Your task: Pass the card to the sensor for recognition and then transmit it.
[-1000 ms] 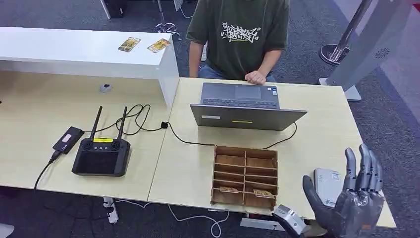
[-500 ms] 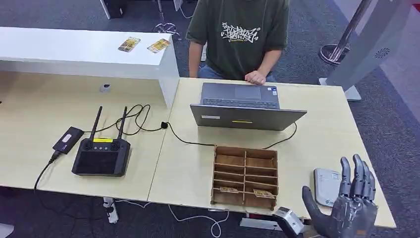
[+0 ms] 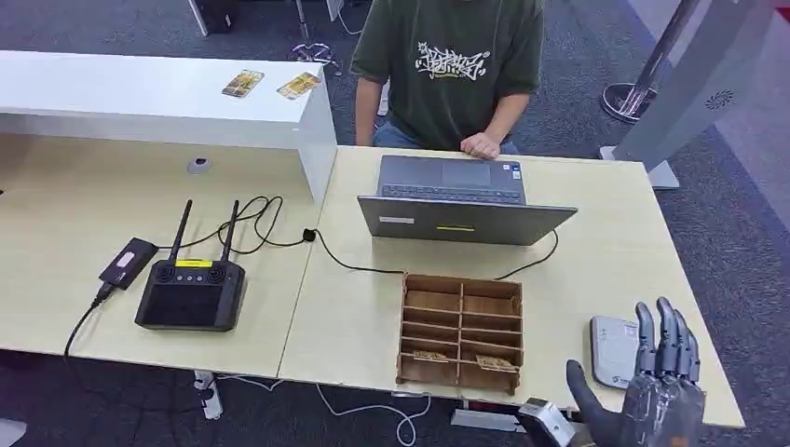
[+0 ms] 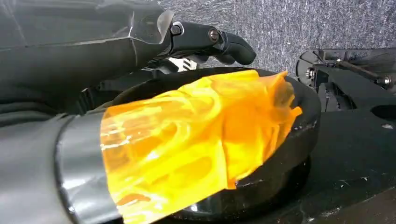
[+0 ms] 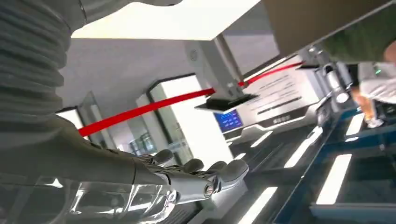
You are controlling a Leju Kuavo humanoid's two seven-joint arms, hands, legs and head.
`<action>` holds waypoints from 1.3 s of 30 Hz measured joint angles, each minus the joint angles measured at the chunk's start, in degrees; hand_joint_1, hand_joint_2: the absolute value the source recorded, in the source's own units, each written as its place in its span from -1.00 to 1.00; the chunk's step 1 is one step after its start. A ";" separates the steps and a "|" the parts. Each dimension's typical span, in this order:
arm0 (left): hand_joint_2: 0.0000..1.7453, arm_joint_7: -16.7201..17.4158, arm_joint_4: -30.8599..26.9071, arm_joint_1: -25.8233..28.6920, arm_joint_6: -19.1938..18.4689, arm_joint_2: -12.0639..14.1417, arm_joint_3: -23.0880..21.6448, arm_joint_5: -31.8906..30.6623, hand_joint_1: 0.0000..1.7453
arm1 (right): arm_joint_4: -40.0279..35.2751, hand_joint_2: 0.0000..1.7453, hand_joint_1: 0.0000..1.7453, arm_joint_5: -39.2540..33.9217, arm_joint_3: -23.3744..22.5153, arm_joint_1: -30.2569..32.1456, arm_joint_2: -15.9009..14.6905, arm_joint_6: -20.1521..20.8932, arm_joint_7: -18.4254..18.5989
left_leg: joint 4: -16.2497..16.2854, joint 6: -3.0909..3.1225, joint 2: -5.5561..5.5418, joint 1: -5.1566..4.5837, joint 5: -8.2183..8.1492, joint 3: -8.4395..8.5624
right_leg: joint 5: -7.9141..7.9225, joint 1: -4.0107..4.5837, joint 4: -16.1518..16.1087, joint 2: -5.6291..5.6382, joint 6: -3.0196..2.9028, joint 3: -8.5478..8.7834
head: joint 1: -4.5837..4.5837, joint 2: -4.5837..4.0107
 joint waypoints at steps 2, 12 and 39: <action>-1.00 0.00 -0.02 0.03 -0.02 0.07 0.00 0.00 -1.00 | 0.48 1.00 -1.00 -0.65 2.11 -0.46 -2.33 0.28 1.81 | 0.00 0.00 -0.01 0.00 0.00 -0.01 | 0.00 0.00 0.00 -0.01 0.00 0.00 | 0.02 0.00; -1.00 0.04 -0.02 0.43 -0.20 0.42 0.11 0.00 -1.00 | 3.19 1.00 -1.00 -4.81 14.40 -4.92 -16.24 6.25 11.28 | 0.00 0.01 0.00 -0.01 -0.01 0.00 | 0.01 -0.01 -0.02 -0.01 0.01 0.00 | 0.02 0.00; -1.00 -0.04 -0.02 0.95 -0.24 0.70 1.44 0.00 -1.00 | 4.31 1.00 -1.00 -3.69 22.49 -10.20 -27.82 13.73 13.33 | 0.00 0.02 -0.01 0.00 -0.01 0.00 | 0.00 0.00 -0.01 -0.01 0.00 -0.01 | 0.02 0.00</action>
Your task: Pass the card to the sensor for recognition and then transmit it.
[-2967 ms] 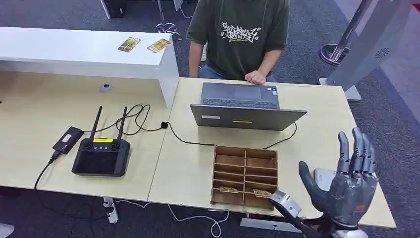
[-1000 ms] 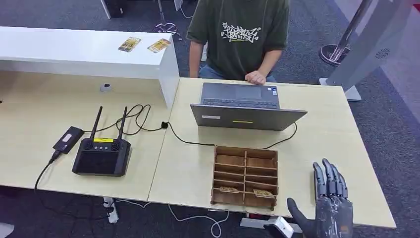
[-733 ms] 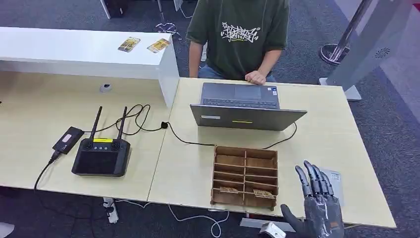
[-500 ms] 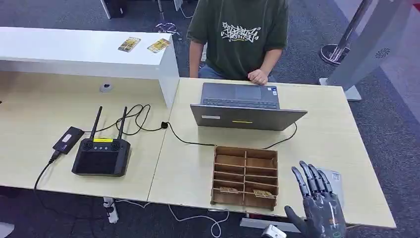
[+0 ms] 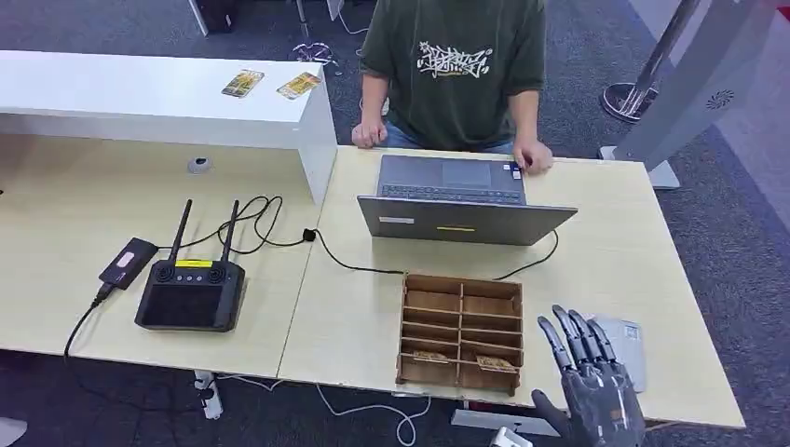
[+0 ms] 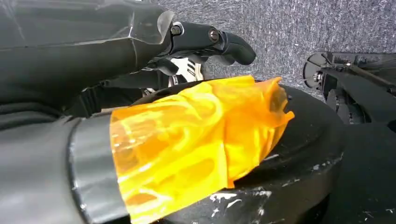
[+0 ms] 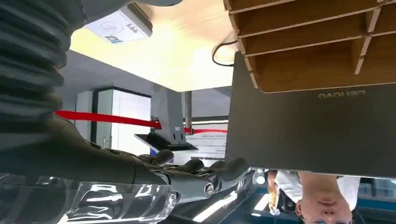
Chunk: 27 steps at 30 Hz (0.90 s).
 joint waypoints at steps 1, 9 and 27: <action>-1.00 0.00 0.00 0.00 0.00 0.00 0.00 0.00 -1.00 | 0.07 1.00 -1.00 0.00 0.11 -0.06 0.00 0.00 0.02 | 0.00 0.00 0.00 0.00 0.00 0.00 | 0.00 0.00 0.00 0.00 0.00 0.00 | 0.00 0.00; -1.00 0.00 0.00 0.03 0.04 -0.02 0.15 0.00 -1.00 | 0.79 1.00 -1.00 0.59 1.25 -0.14 0.02 1.36 3.32 | 0.00 0.00 0.00 0.00 0.00 0.00 | 0.00 0.00 0.00 0.00 0.00 0.00 | 0.00 0.00; -1.00 0.07 0.00 0.23 0.04 -0.02 1.88 0.00 -1.00 | 0.98 1.00 -1.00 -5.07 11.32 -1.24 -2.03 2.82 11.91 | 0.00 0.00 0.01 0.00 -0.01 0.01 | 0.00 0.00 0.00 0.01 0.00 0.00 | 0.00 0.00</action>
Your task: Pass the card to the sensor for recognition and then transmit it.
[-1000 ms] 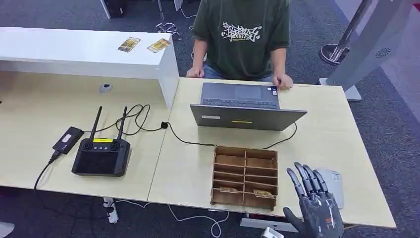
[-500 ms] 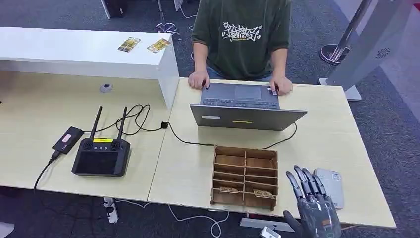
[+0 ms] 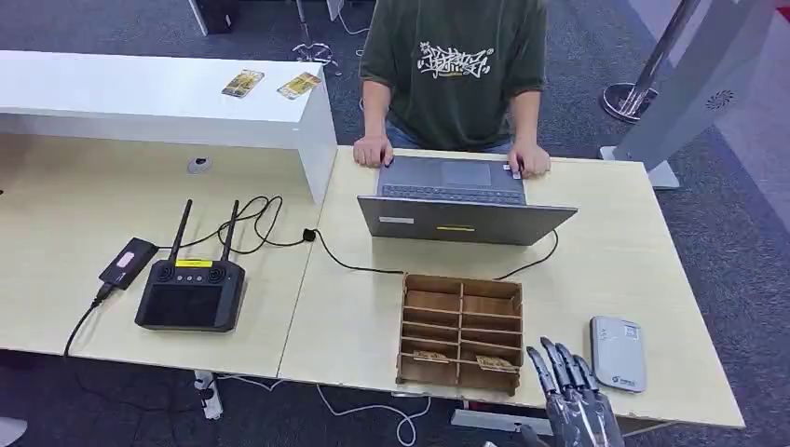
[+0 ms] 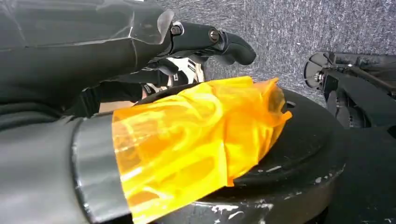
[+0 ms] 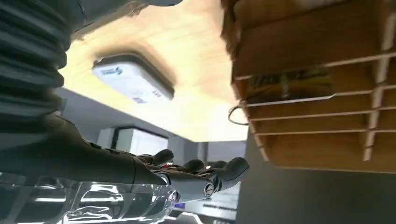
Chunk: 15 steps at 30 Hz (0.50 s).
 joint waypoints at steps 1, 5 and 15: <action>-1.00 0.00 0.00 0.00 0.00 0.00 0.00 0.00 -1.00 | 0.53 1.00 -1.00 -0.72 0.74 -0.64 0.22 -0.11 -0.92 | 0.00 0.00 0.01 0.01 0.00 0.01 | 0.00 0.01 0.00 0.01 0.00 0.00 | 0.00 0.00; -1.00 0.00 0.00 0.00 0.02 0.00 0.00 0.00 -1.00 | 2.75 1.00 -1.00 1.24 3.79 -2.35 3.67 -3.51 -1.68 | 0.00 -0.01 0.01 0.03 0.00 0.01 | 0.00 0.03 0.01 0.01 -0.01 -0.01 | -0.02 0.00; -1.00 0.00 0.00 0.00 0.22 -0.02 0.00 0.00 -1.00 | 6.20 1.00 -1.00 5.49 6.01 -4.06 9.16 -9.44 -0.81 | 0.00 -0.01 0.01 0.03 0.00 0.00 | -0.04 0.03 0.02 0.00 -0.05 0.00 | 0.00 0.00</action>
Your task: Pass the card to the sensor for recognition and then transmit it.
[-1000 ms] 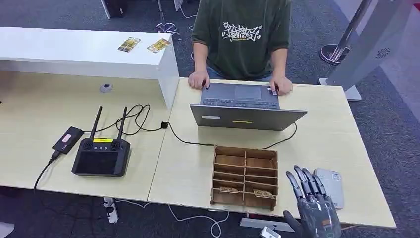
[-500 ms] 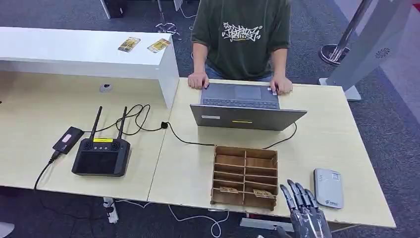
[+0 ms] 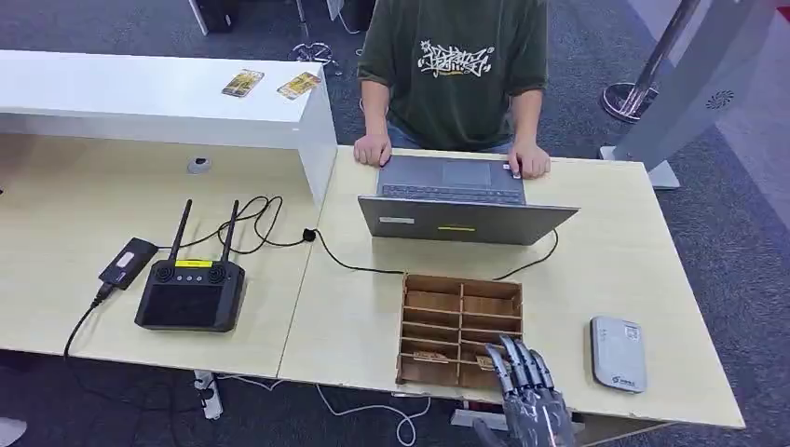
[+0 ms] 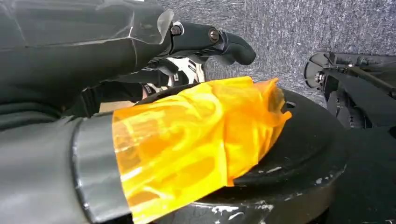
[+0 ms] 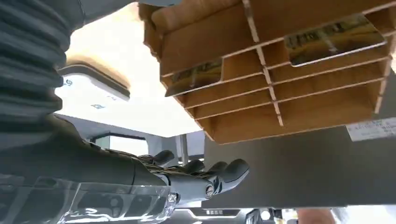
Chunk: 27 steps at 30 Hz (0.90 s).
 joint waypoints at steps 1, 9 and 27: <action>-1.00 -0.02 0.00 0.00 0.07 0.00 0.00 0.00 -1.00 | 0.33 1.00 -1.00 0.11 0.00 -0.11 0.42 -0.11 -0.11 | 0.00 0.00 0.00 0.00 0.00 0.00 | 0.00 0.00 0.00 0.00 0.00 0.00 | 0.00 0.00; -1.00 0.00 0.00 -0.01 0.13 0.00 0.00 0.00 -1.00 | 3.52 1.00 -1.00 -1.16 0.05 -1.26 3.63 -2.86 -4.13 | 0.00 0.00 0.00 0.00 0.00 0.01 | 0.00 0.01 0.00 0.00 0.00 0.00 | 0.00 0.00; -1.00 0.11 0.00 -0.09 0.35 -0.02 -0.04 -0.09 -1.00 | 12.35 1.00 -1.00 1.14 -6.14 -3.56 7.15 -2.88 -11.23 | 0.00 0.00 0.00 -0.02 0.00 0.01 | 0.00 -0.02 -0.01 0.00 0.00 0.01 | 0.02 0.00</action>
